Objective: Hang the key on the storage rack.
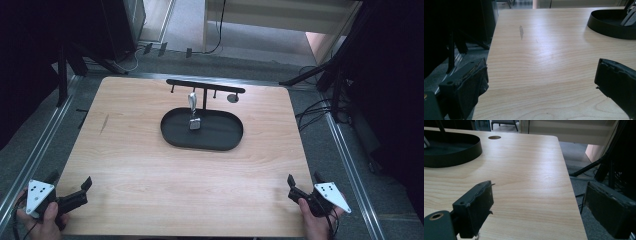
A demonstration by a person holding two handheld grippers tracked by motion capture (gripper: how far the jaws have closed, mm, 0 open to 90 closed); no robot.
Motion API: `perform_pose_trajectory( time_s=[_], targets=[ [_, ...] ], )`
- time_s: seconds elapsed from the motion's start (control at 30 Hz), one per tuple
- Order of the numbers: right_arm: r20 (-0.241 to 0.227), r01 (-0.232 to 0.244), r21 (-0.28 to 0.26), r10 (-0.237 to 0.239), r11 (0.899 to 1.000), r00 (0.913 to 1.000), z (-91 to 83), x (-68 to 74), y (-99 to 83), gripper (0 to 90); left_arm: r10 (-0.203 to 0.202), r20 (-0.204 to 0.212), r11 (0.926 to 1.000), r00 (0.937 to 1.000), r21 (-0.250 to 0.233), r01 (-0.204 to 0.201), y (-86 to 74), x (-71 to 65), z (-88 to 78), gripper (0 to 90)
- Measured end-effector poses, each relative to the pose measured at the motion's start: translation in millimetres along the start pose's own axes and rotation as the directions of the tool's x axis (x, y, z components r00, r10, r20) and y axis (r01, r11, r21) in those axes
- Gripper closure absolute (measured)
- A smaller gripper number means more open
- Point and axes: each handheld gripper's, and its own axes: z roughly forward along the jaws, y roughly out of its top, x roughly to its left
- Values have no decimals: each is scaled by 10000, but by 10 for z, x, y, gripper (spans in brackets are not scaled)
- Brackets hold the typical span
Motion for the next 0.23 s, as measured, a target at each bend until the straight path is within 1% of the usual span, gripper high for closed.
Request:
perform_pose_trajectory(
  time_s=[0.07,0.13,0.23],
  targets=[
    [1,-4,1,4,10000,10000,0,0,0,90,53,10,10000,10000,18,-53,1,-2,0,0],
    [-1,18,-4,-18,10000,10000,1,-2,0,90,-60,30,10000,10000,3,60,0,7,2,0],
    [-12,-5,14,5,10000,10000,1,-1,1,90,-60,31,10000,10000,8,59,1,9,2,0]
  ],
)
